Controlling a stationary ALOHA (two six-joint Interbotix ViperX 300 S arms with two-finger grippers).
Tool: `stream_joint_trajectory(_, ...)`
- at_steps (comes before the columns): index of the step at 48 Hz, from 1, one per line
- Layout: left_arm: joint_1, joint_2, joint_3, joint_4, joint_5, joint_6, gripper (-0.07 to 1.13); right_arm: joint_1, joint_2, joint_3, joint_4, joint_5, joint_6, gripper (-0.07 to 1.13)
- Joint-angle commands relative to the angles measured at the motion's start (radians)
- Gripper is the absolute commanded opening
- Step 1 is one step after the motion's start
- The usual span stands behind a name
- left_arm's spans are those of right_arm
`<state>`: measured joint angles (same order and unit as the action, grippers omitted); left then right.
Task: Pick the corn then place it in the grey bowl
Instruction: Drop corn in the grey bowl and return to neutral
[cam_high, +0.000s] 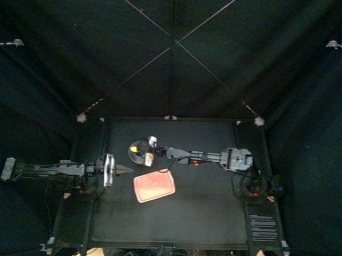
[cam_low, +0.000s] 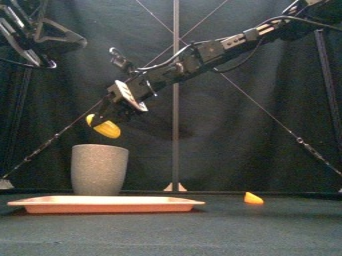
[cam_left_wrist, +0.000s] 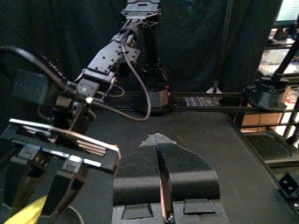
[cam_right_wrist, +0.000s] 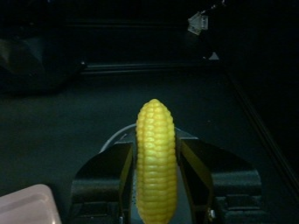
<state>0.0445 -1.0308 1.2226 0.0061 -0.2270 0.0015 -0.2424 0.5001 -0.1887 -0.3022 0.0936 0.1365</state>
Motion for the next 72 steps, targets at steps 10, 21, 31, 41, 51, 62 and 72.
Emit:
stream_joint_trajectory(10,0.002,-0.003,-0.015,0.002,-0.005,0.002,-0.04,-0.011,-0.048,-0.003,0.021,0.031,0.003,0.96)
stream_joint_trajectory(21,0.002,-0.003,-0.014,0.003,-0.005,0.002,-0.04,-0.011,-0.104,0.04,0.003,0.034,0.003,1.04)
stream_joint_trajectory(31,0.002,-0.003,-0.015,0.011,-0.005,0.002,-0.04,0.002,-0.298,0.153,-0.026,0.035,0.006,1.04)
stream_joint_trajectory(41,0.002,-0.003,-0.014,0.028,-0.005,0.002,-0.04,0.052,-0.512,0.36,-0.058,0.026,0.012,1.04)
stream_joint_trajectory(51,0.003,-0.005,-0.014,0.026,-0.005,0.002,-0.04,0.094,-0.75,0.629,-0.038,-0.066,0.017,1.04)
stream_joint_trajectory(62,0.003,-0.005,-0.012,0.026,-0.005,0.002,-0.04,0.144,-1.051,0.94,0.014,-0.282,0.014,1.04)
stream_joint_trajectory(72,0.006,-0.005,-0.009,0.026,-0.005,0.002,-0.04,0.219,-1.256,1.1,0.041,-0.293,0.015,1.04)
